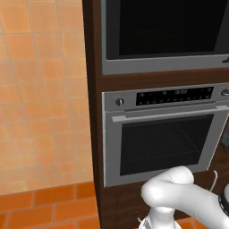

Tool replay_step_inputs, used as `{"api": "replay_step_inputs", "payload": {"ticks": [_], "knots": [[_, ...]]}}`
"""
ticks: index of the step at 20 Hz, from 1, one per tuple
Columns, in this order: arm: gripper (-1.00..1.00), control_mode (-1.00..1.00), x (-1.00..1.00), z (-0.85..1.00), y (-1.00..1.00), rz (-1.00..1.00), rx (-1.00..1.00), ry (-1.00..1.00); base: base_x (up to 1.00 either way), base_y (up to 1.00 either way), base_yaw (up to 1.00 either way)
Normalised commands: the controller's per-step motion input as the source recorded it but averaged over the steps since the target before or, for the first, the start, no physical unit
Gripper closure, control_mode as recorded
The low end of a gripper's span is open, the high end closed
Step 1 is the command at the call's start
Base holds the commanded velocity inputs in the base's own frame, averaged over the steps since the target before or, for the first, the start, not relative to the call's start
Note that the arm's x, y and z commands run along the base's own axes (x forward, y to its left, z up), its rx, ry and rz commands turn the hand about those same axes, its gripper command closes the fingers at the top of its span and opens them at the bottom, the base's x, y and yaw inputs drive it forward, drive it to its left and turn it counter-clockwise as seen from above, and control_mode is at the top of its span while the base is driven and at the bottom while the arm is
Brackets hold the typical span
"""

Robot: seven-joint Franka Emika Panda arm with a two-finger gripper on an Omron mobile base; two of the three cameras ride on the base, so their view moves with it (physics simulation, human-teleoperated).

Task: Open the microwave, place the bowl with waffle inside the microwave, then close the microwave door and turn it on.

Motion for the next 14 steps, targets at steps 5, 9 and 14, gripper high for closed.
{"api": "replay_step_inputs", "payload": {"ticks": [5,9,14], "knots": [[1.00,-1.00,0.21,0.00,0.00,0.02,0.00,0.00,0.00,0.00,0.00],[1.00,-1.00,0.32,0.00,0.00,0.02,0.01,0.00,0.00,0.00,0.00],[1.00,-1.00,0.33,0.00,-0.09,0.04,0.04,0.00,0.00,0.00,0.00]]}}
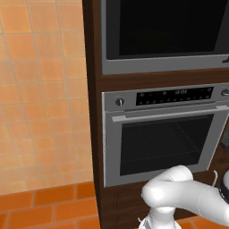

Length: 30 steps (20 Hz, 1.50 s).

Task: Open the microwave, place the bowl with waffle inside the microwave, then close the microwave door and turn it on.

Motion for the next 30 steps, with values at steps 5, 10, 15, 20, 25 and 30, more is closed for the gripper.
{"api": "replay_step_inputs", "payload": {"ticks": [5,10,15,20,25,30], "knots": [[1.00,-1.00,0.20,0.00,-0.32,0.07,0.09,0.00,0.00,0.00,0.00],[1.00,-1.00,0.21,0.00,-0.17,0.08,0.09,0.00,0.00,0.00,0.00],[1.00,-1.00,0.14,0.00,0.00,0.02,0.01,0.00,0.00,0.00,0.00],[1.00,-1.00,0.17,-0.01,0.00,0.03,0.00,0.00,0.00,0.00,0.00],[1.00,-1.00,0.29,-0.05,0.00,0.02,0.00,0.00,0.00,0.00,0.00],[1.00,-1.00,0.27,-0.04,0.00,0.05,0.00,0.00,0.00,0.00,0.00]]}}
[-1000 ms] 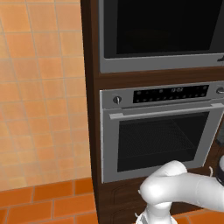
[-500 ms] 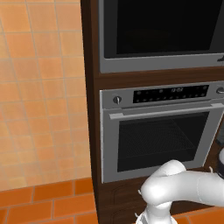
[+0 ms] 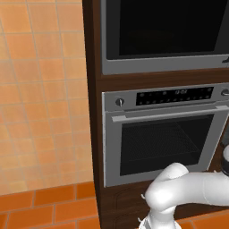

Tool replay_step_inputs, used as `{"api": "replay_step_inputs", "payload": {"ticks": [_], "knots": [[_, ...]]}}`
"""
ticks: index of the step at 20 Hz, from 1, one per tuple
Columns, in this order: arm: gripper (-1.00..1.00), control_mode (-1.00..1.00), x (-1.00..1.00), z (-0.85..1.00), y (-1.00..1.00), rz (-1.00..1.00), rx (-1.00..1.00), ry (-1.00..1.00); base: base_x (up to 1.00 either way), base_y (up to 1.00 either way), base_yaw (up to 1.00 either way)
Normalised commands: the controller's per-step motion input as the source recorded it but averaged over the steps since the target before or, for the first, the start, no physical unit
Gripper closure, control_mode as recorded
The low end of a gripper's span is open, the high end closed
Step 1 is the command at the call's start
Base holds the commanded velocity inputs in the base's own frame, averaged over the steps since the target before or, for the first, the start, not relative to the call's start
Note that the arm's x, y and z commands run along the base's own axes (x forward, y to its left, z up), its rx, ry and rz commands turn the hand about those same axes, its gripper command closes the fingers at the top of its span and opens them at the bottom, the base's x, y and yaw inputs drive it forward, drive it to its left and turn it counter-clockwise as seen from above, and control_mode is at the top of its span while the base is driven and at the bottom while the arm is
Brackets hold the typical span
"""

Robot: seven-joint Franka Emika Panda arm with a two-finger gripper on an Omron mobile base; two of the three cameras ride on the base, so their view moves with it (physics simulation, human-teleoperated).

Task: Open the microwave, place the bowl with waffle inside the microwave, then close the microwave door and turn it on.

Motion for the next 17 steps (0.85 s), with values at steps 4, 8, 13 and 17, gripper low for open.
{"api": "replay_step_inputs", "payload": {"ticks": [4,8,13,17], "knots": [[1.00,-1.00,0.22,-0.05,-0.05,0.06,0.00,0.00,0.00,0.00,0.00],[1.00,-1.00,0.20,-0.05,-0.10,0.05,0.00,0.00,0.00,0.00,0.00],[1.00,-1.00,-0.01,-0.37,0.00,0.01,0.00,0.00,0.00,0.00,0.00],[1.00,-1.00,-0.93,-0.45,0.00,0.00,-0.03,-0.04,0.00,0.00,0.00]]}}
